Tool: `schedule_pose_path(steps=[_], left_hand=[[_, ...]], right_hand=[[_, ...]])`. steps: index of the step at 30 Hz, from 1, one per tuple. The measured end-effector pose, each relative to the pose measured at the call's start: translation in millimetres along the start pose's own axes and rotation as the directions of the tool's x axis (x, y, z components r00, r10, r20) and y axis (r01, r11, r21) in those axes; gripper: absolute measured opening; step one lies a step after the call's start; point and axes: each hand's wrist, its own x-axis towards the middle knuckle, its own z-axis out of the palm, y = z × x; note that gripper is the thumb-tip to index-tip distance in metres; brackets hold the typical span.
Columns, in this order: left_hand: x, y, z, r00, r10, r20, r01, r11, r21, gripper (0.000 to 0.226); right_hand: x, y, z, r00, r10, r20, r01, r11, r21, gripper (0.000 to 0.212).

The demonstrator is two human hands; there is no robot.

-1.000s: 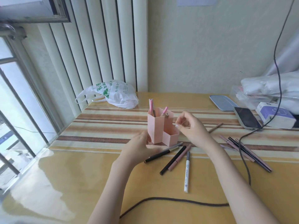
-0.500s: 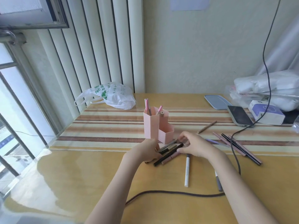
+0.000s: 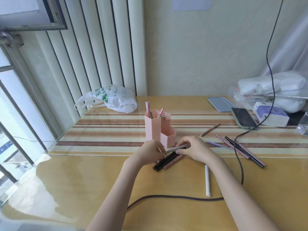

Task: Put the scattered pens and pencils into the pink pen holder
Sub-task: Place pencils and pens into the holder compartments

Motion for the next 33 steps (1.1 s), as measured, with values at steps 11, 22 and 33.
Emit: schedule_pose_path(steps=[11, 22, 33], left_hand=[[1, 7, 3, 0.998, -0.022, 0.066, 0.009, 0.981, 0.193, 0.047], [2, -8, 2, 1.0, 0.007, 0.006, -0.003, 0.876, -0.482, 0.009], [1, -8, 0, 0.991, 0.05, 0.125, 0.064, 0.639, -0.766, 0.018]], right_hand=[[6, 10, 6, 0.999, -0.046, 0.003, 0.046, 0.999, 0.019, 0.014], [3, 22, 10, 0.988, -0.116, -0.1, 0.139, 0.954, 0.265, 0.013], [5, 10, -8, 0.988, -0.13, -0.086, 0.145, 0.573, 0.806, 0.02]])
